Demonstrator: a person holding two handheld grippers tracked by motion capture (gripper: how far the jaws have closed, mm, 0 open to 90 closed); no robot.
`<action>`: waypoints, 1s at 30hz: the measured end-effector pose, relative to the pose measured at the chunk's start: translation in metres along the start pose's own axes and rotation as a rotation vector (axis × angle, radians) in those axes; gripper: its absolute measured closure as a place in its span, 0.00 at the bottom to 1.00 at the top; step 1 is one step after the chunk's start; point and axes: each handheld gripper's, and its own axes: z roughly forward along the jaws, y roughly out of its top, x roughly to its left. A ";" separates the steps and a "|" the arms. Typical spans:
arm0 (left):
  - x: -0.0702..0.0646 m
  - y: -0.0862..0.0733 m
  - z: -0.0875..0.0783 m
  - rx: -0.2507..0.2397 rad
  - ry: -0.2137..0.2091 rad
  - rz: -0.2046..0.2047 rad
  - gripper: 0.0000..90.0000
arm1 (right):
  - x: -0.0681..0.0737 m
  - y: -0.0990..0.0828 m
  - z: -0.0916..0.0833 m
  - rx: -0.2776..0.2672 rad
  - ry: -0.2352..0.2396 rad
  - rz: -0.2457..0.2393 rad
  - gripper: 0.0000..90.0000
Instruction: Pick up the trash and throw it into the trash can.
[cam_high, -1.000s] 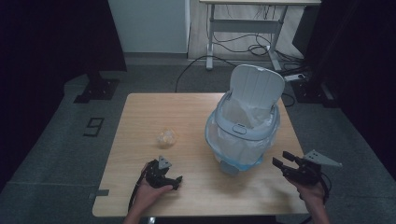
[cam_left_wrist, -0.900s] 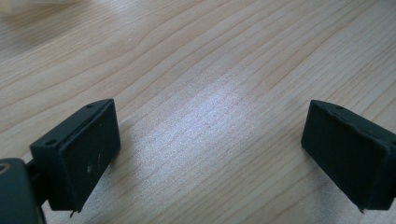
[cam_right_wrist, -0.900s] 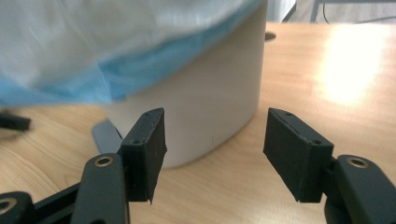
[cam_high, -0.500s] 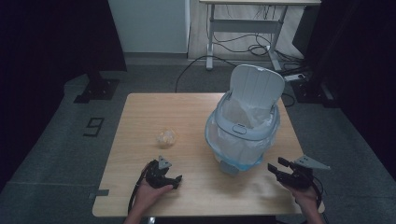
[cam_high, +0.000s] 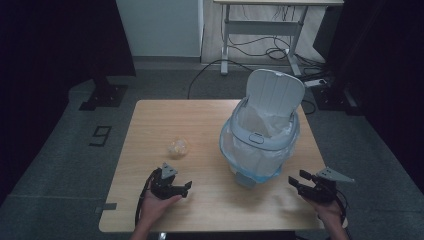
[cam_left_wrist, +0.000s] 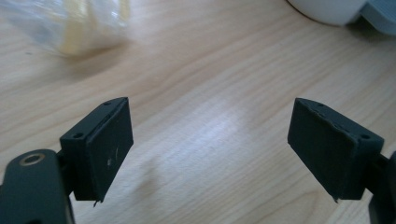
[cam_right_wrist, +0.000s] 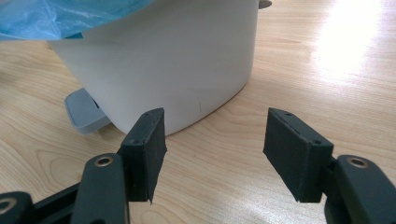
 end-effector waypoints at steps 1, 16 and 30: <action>0.002 0.000 -0.001 0.000 0.007 0.000 0.16 | 0.000 0.000 0.000 0.001 0.000 0.000 0.42; 0.030 0.015 0.008 -0.012 0.034 -0.074 0.16 | -0.002 -0.003 0.002 0.012 -0.002 0.010 0.42; 0.061 0.039 0.023 0.012 0.069 -0.117 0.16 | -0.001 -0.005 0.006 0.032 -0.004 0.009 0.42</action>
